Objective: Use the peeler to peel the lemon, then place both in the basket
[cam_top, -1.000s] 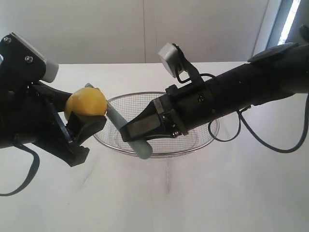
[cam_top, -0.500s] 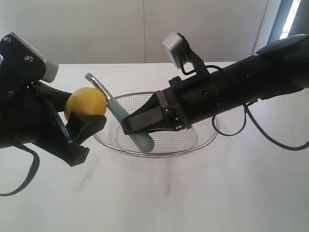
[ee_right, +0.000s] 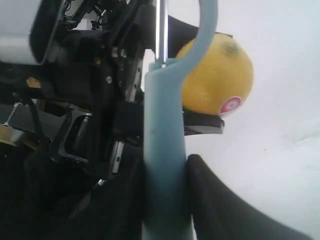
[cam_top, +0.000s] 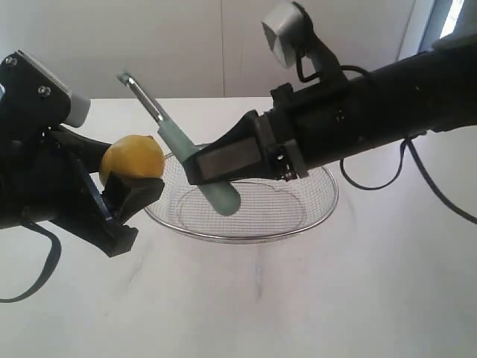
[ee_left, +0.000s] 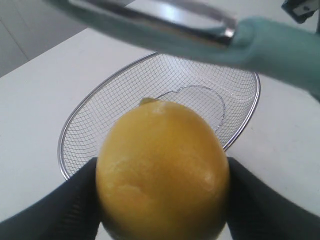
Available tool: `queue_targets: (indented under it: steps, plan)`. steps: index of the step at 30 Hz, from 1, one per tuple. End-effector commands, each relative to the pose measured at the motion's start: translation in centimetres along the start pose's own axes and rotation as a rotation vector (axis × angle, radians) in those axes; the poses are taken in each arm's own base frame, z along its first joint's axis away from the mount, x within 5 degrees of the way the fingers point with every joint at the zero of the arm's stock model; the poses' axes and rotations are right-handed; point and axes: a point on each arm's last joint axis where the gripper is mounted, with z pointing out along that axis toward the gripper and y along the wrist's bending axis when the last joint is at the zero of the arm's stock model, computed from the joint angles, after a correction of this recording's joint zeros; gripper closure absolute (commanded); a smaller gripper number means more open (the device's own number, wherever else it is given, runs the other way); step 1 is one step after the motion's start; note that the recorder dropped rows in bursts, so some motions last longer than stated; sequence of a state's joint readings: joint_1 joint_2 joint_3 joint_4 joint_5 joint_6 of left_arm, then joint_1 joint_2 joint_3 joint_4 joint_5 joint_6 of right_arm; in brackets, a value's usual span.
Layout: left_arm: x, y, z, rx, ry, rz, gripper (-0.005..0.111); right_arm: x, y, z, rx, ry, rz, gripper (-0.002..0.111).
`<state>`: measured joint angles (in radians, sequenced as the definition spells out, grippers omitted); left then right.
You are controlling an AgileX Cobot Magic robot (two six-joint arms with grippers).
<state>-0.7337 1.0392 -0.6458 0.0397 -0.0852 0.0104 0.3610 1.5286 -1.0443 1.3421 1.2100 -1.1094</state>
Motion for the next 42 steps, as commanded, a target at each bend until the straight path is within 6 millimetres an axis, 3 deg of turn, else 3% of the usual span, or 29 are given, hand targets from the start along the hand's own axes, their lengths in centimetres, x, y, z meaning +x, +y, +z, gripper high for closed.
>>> queue_targets:
  steps: [1,7,14,17,27,34,42]
  plan:
    - [0.0,-0.1,-0.1,0.005,-0.012,-0.013,0.107,-0.4,2.3,-1.2,0.006,-0.014,-0.093,0.105]
    - [0.0,-0.1,-0.1,0.005,-0.012,-0.013,0.107,0.6,4.0,-2.4,0.099,0.095,-0.227,0.105]
    - [0.1,-0.2,-0.1,0.007,0.002,-0.013,0.107,0.5,1.3,-4.2,0.552,0.111,-0.229,0.105]
    - [0.1,-0.2,-0.1,0.008,0.009,-0.013,0.107,0.4,0.5,-4.8,0.66,0.114,-0.225,0.105]
    - [0.1,-0.2,-0.1,0.008,0.009,-0.013,0.107,1.7,-0.5,-4.7,0.7,0.167,-0.225,0.105]
    - [0.1,-0.2,-0.1,0.008,0.009,-0.013,0.107,1.2,-1.5,-5.0,0.788,0.101,-0.247,0.105]
    - [0.3,-0.2,-0.1,0.01,0.028,-0.071,0.107,-0.2,-5.0,-4.9,0.949,-0.066,-0.208,0.105]
